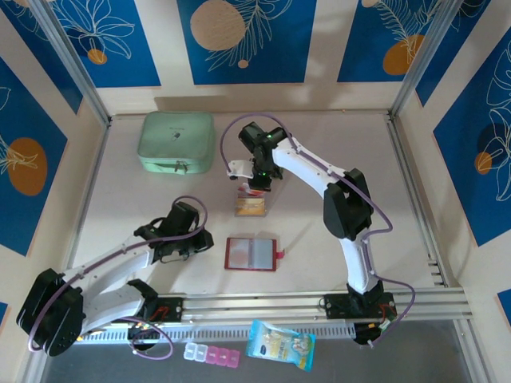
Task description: Take the credit cards out of the card holder
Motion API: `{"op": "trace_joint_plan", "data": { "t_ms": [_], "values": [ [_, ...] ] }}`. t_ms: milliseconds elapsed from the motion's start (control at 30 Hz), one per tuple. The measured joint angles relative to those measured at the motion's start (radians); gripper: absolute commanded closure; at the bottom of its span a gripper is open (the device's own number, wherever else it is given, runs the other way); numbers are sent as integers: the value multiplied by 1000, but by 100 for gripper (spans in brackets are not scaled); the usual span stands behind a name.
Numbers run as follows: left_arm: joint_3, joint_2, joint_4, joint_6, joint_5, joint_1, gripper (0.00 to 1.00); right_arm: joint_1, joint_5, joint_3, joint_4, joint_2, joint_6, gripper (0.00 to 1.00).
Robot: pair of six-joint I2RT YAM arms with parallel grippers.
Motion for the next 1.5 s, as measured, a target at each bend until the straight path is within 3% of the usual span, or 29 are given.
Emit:
{"op": "trace_joint_plan", "data": {
  "t_ms": [300, 700, 1133, 1500],
  "values": [
    [0, 11, 2, 18, 26, 11, 84, 0, -2, 1, 4, 26, 2, 87],
    [1, 62, 60, 23, 85, 16, 85, 6, 13, -84, 91, -58, 116, 84],
    [12, 220, 198, 37, 193, 16, 87, 72, -26, -482, 352, -410, 581, 84],
    [12, 269, 248, 33, 227, -6, 87, 216, -6, -713, 498, -465, 955, 84]
  ]
}}
